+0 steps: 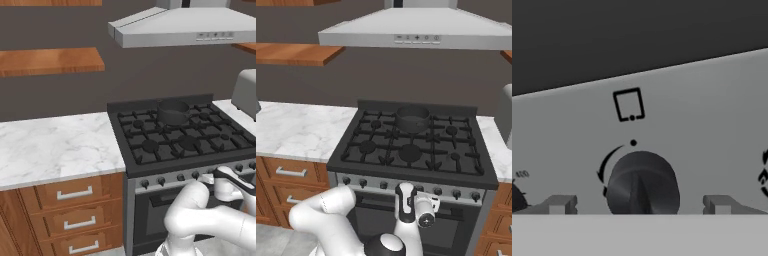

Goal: Turn on the front center burner of the stove.

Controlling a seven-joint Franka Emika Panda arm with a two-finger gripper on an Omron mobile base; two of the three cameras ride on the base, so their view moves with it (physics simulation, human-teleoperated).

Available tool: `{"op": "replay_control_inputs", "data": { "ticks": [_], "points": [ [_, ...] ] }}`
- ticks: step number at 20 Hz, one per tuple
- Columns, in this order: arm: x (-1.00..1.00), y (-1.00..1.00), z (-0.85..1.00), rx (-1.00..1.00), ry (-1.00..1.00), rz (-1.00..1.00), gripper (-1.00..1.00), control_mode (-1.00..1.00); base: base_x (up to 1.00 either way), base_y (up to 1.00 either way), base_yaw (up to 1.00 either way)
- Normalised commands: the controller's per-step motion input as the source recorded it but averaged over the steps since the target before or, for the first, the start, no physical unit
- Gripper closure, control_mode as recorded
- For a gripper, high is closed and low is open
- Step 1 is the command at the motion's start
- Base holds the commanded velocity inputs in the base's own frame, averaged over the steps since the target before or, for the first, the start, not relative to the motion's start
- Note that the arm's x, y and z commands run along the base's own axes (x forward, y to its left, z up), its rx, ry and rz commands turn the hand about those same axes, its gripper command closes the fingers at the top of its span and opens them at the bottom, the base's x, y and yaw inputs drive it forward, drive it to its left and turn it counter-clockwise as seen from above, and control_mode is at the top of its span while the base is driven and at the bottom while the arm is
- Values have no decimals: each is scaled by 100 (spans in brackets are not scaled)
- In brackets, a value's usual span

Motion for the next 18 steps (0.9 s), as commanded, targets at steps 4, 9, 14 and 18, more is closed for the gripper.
{"op": "replay_control_inputs", "data": {
  "ticks": [4, 9, 14, 18],
  "points": [
    [12, -4, -7, 3, 0, 0, 100, -100, 0, 0, 0],
    [8, -5, -1, 3, 0, 0, 100, -100, 0, 0, 0],
    [9, -10, 0, 0, 0, 0, 100, -100, 0, 0, 0],
    [0, 0, 0, 0, 0, 0, 100, -100, 0, 0, 0]
  ]
}}
